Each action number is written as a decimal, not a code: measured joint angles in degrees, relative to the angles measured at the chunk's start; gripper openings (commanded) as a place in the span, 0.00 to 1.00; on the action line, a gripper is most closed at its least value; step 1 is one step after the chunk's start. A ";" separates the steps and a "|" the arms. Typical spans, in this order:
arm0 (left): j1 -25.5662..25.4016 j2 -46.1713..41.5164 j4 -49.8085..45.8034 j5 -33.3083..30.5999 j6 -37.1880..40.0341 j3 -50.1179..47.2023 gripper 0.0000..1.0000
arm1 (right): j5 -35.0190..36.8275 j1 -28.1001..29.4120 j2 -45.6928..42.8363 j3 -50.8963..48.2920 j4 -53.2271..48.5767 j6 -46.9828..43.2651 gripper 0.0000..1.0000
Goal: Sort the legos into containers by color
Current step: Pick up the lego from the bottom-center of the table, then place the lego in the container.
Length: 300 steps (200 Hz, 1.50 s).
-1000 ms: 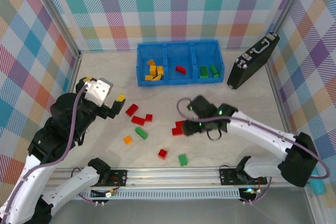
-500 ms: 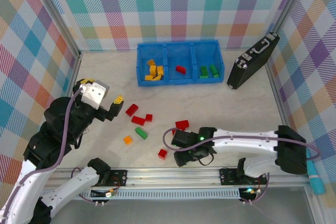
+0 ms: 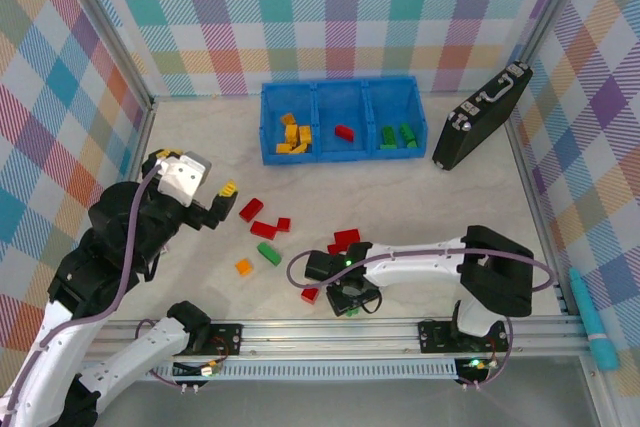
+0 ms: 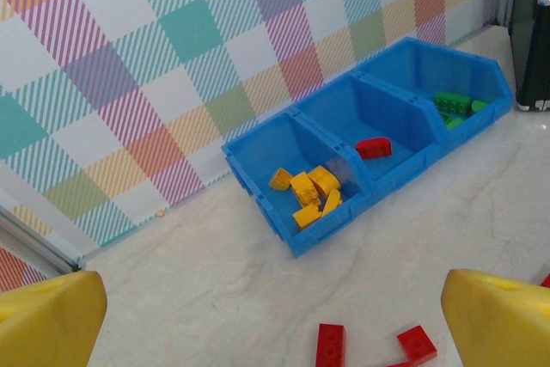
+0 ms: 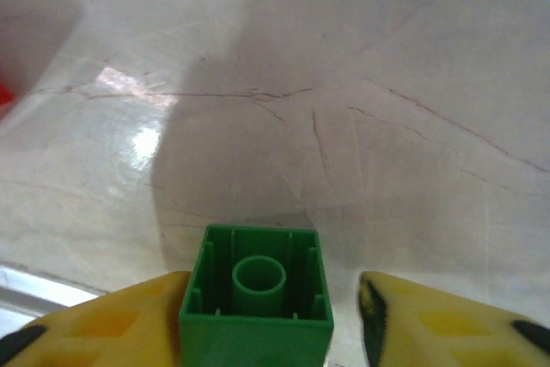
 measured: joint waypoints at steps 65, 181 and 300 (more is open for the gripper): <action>-0.09 1.66 0.00 -0.42 0.00 0.63 1.00 | -1.03 -6.40 -4.57 -1.68 0.13 -2.45 0.32; -0.09 5.75 -0.17 -1.36 -0.02 4.52 1.00 | 4.17 -51.67 -2.19 27.52 4.59 -34.40 0.32; -0.09 9.18 -12.02 -5.68 -13.64 7.48 1.00 | 2.86 -59.49 26.77 47.80 11.34 -38.88 0.45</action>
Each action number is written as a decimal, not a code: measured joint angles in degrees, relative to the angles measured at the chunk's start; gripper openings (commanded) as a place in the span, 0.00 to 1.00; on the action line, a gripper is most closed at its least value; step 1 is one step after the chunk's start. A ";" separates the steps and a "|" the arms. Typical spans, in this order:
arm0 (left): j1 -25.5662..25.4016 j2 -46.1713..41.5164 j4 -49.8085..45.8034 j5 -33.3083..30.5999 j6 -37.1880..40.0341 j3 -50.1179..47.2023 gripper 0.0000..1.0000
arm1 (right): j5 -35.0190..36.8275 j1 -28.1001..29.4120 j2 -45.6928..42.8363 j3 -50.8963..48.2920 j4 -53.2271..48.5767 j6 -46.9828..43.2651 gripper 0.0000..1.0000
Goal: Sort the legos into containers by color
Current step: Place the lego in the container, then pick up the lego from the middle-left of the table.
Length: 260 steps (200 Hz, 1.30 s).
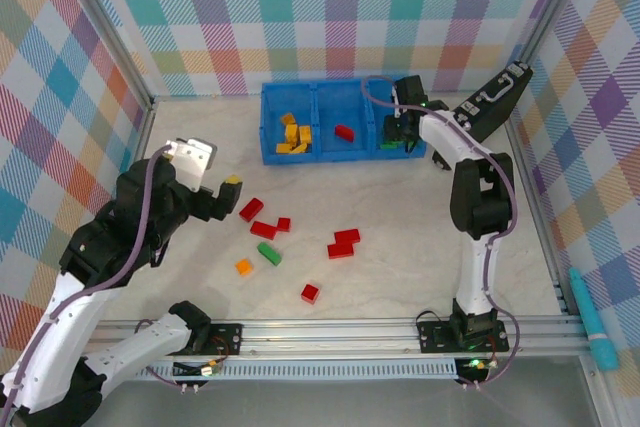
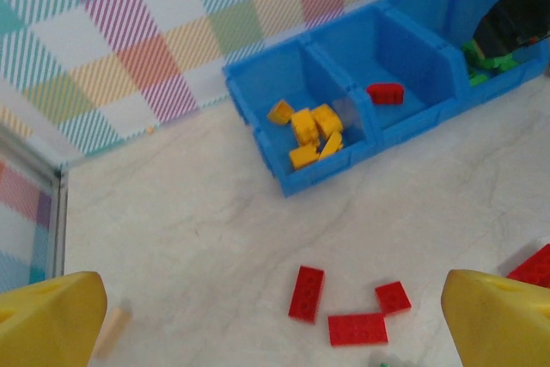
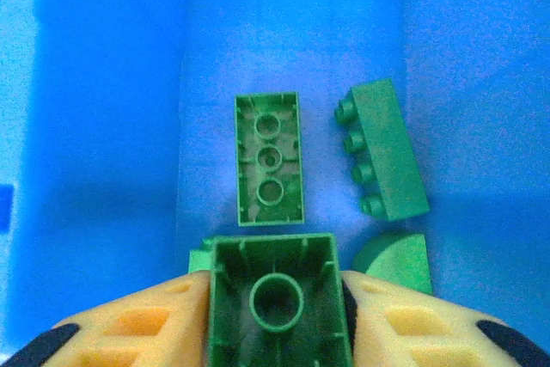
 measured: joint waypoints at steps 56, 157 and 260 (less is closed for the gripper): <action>0.00 4.52 -4.85 2.32 -20.26 -4.68 0.94 | -3.19 -0.09 1.09 0.90 0.70 0.02 0.51; -0.66 1.25 0.85 16.55 -59.93 -30.82 0.83 | -7.54 -0.09 -14.27 -4.74 1.68 0.00 0.60; -9.90 11.52 14.47 15.98 -79.60 -36.48 0.79 | -10.34 2.60 -27.17 -12.31 1.09 0.15 0.73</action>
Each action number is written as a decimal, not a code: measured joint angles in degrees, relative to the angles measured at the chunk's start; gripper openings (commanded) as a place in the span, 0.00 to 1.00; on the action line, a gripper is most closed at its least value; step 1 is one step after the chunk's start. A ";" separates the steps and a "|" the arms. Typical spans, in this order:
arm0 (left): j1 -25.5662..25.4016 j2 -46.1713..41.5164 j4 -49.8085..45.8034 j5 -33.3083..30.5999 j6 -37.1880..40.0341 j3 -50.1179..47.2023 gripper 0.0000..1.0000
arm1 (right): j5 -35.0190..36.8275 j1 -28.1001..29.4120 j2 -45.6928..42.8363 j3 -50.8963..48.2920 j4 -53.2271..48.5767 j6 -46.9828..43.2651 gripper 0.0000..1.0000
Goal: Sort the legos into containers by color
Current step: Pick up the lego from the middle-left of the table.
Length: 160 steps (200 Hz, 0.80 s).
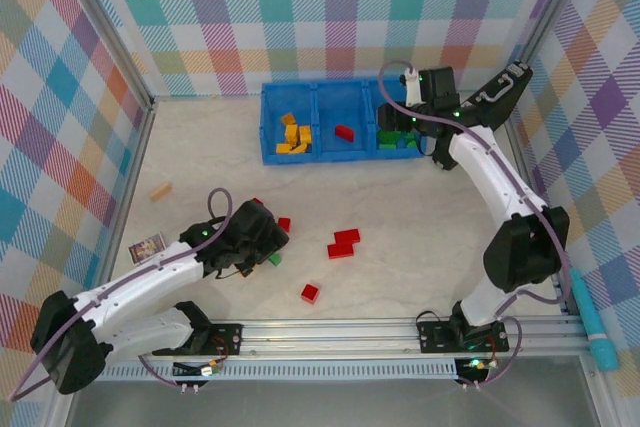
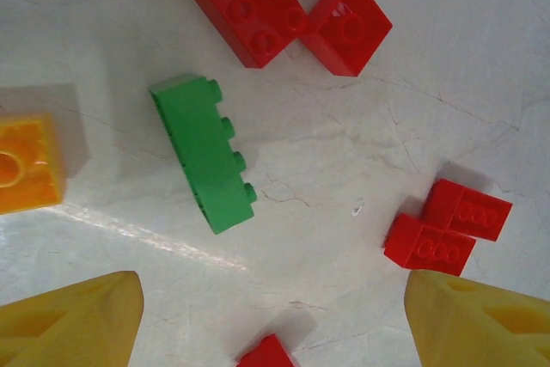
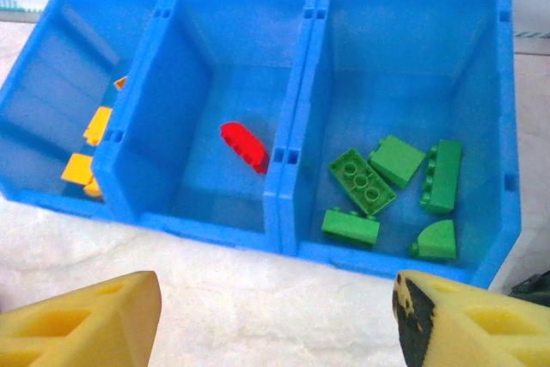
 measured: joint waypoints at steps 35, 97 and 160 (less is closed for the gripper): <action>-0.55 1.01 1.88 -1.55 -2.80 -1.14 0.77 | -0.33 0.61 -1.66 -1.55 0.17 0.07 0.75; -0.59 10.03 6.25 -1.66 -4.13 -3.56 0.73 | -0.66 0.72 -4.98 -3.58 0.11 -0.11 0.78; -0.59 16.74 9.20 -2.14 -3.17 -2.10 0.58 | -2.60 0.72 -10.54 -8.50 0.13 1.64 0.79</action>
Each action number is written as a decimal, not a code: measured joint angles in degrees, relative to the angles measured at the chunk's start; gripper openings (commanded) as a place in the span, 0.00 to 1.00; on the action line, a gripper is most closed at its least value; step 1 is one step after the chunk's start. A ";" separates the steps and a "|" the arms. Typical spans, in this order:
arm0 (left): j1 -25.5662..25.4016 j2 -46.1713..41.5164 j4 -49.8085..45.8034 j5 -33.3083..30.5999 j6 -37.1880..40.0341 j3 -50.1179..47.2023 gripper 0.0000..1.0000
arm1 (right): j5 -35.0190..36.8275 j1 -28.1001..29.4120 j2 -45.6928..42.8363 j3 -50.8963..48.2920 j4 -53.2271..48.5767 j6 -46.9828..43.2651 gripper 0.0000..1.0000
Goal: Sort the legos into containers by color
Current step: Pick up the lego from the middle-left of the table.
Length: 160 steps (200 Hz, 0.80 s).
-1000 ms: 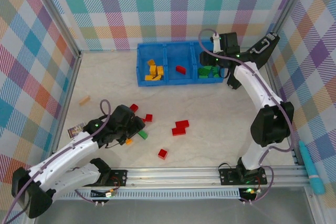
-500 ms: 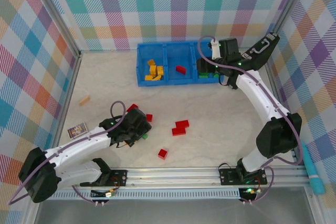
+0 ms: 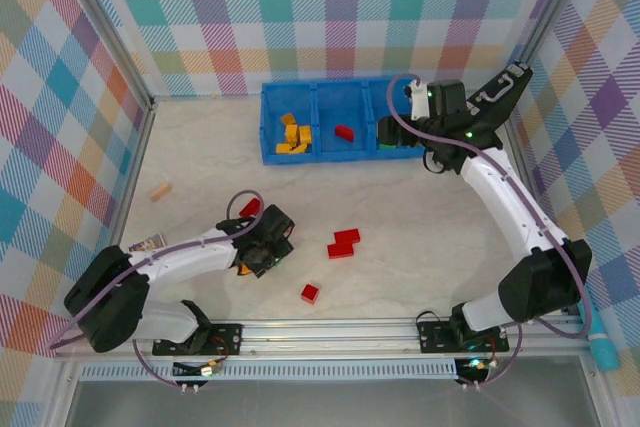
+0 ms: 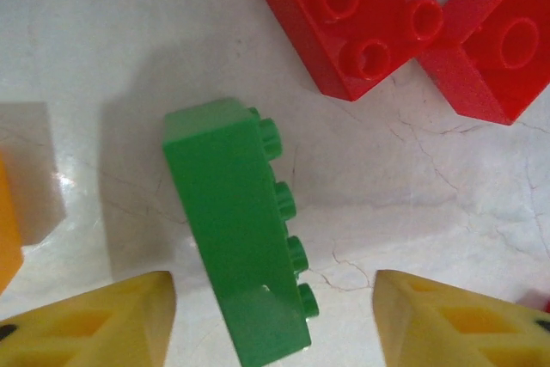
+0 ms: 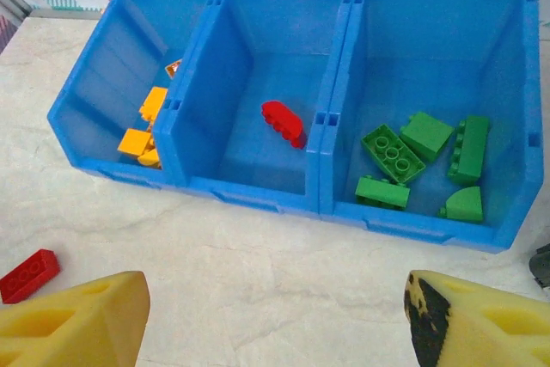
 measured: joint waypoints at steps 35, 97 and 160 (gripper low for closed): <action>0.02 6.12 1.33 0.52 1.75 2.29 0.51 | -0.63 0.00 -2.89 -2.91 0.11 1.49 0.78; 0.70 8.63 -2.14 1.14 5.29 5.44 0.25 | -2.19 0.00 -6.03 -7.23 0.52 2.54 0.78; 0.04 10.21 -10.62 -1.49 13.46 21.00 0.18 | -3.30 0.00 -6.82 -11.56 0.92 2.84 0.78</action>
